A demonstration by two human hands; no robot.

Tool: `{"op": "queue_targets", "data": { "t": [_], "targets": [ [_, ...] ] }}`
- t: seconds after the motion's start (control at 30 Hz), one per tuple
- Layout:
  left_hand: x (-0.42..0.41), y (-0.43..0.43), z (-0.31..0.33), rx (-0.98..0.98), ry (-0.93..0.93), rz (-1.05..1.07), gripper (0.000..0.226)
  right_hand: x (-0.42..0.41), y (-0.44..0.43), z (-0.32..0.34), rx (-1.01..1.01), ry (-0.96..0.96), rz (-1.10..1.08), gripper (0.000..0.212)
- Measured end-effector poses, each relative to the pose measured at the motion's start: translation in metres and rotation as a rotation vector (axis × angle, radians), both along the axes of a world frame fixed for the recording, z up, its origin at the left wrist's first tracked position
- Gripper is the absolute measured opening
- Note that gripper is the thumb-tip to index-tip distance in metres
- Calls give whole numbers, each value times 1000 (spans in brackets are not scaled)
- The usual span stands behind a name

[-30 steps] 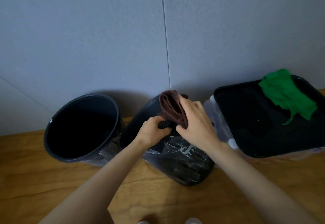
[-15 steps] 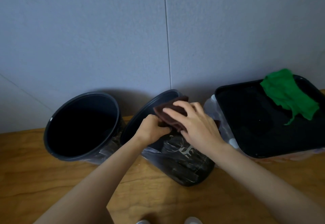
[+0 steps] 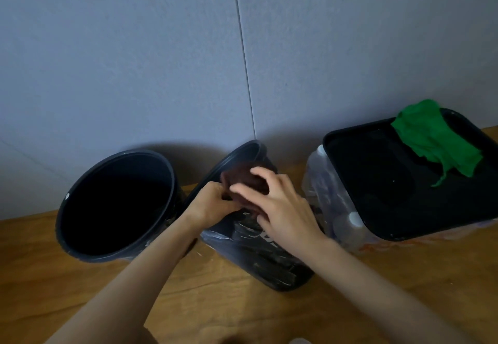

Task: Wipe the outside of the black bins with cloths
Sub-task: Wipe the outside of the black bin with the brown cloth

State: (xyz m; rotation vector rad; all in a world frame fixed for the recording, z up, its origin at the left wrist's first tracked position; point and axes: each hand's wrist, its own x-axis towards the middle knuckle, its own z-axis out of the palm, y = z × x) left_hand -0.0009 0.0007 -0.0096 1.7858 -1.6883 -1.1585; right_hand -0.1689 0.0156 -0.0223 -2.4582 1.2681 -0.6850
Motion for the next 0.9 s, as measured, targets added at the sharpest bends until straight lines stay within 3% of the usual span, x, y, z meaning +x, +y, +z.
{"op": "queue_targets", "data": {
  "t": [0.3,0.4,0.5,0.9],
  "targets": [
    [-2,-2,1,21,4,-39,10,-20,-38,-18,242,-385,-462,56],
    [-8,-2,4,33,85,14,15,-11,-17,-28,356,-328,-416,68],
    [-15,-2,8,37,172,64,23,-1,-4,-32,334,-252,-380,75],
    [9,21,14,-87,42,204,19,35,4,-30,339,-301,-238,68]
  ]
}}
